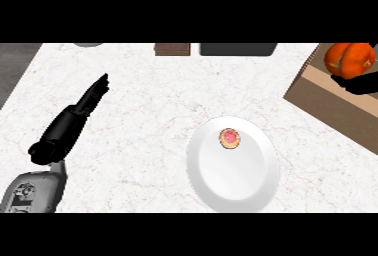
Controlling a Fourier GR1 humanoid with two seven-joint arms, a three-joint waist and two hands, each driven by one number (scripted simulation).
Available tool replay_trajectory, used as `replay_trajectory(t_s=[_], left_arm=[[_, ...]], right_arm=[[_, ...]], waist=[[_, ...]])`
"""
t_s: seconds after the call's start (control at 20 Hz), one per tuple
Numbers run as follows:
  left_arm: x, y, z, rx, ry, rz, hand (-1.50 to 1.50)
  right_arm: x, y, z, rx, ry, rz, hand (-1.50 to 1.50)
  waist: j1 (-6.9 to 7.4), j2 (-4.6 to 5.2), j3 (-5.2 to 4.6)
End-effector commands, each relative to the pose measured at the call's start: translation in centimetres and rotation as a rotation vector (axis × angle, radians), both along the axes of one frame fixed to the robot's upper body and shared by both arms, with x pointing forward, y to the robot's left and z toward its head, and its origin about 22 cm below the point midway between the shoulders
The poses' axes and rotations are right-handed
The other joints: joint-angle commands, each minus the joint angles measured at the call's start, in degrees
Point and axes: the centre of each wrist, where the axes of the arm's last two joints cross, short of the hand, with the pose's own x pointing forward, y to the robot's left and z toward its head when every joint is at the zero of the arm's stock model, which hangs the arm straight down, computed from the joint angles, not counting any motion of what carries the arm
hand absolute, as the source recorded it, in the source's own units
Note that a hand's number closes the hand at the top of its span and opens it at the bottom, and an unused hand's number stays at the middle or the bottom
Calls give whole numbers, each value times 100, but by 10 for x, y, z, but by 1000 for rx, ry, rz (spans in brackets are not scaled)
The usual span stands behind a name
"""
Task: Pick the squash from the plate and place it in the cardboard box
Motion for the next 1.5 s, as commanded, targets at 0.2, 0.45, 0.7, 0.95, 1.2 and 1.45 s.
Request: replay_trajectory(t_s=[0.2, 0.45, 0.7, 0.95, 1.2, 1.45], left_arm=[[4, 11, 10, 0, -21, -1, 0], [4, -7, -6, 9, 2, -21, 0], [5, 12, 2, -4, -32, -24, 0], [1, -20, 1, -13, -2, -18, 0], [11, -6, -2, 1, -14, -31, 0], [5, 1, 5, -10, -23, -10, 0]], right_arm=[[23, -76, 1, -166, 195, -91, 150], [23, -112, -17, -169, 453, -58, 150], [23, -135, -41, -229, 589, -40, 150], [13, -159, -48, -210, 723, 61, -150], [26, -152, -41, -120, 618, 228, -150], [22, -162, -44, 367, 243, 321, -150]], waist=[[62, 28, 0], [73, 51, 2], [190, 85, 8], [144, 54, 13], [129, 82, 13], [38, 38, 40]])
